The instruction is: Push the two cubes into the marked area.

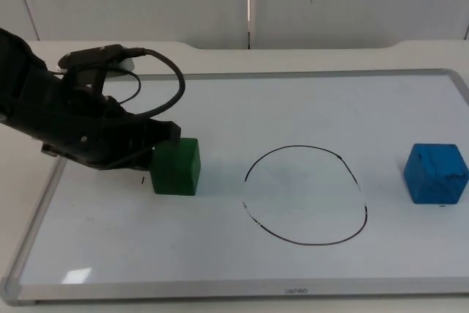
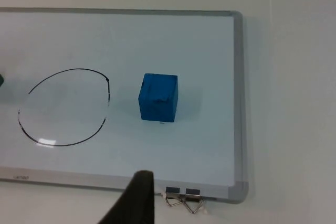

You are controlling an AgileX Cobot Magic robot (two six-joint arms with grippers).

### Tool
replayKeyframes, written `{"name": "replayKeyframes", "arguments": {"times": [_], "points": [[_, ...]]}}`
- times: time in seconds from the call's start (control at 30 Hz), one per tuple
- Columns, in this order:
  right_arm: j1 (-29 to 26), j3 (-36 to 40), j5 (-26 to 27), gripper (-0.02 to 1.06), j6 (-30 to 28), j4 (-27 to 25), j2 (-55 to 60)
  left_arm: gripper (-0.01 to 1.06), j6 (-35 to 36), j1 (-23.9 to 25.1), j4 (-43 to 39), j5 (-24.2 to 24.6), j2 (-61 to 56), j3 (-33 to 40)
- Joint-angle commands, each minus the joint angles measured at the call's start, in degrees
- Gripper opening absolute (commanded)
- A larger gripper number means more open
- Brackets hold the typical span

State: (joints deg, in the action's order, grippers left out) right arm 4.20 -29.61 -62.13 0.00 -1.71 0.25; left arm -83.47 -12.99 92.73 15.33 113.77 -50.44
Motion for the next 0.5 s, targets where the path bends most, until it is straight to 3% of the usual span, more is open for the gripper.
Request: {"name": "replayKeyframes", "arguments": {"times": [0.0,0.47], "points": [[-0.5,0.1,0.4,1.05,0.3,0.0,-0.2,0.0,-0.2,-0.5,0.8,0.9,0.1,-0.2],[-0.5,0.1,0.4,1.05,0.3,0.0,-0.2,0.0,-2.2,-2.5,3.4,0.6,0.1,-0.2]]}}
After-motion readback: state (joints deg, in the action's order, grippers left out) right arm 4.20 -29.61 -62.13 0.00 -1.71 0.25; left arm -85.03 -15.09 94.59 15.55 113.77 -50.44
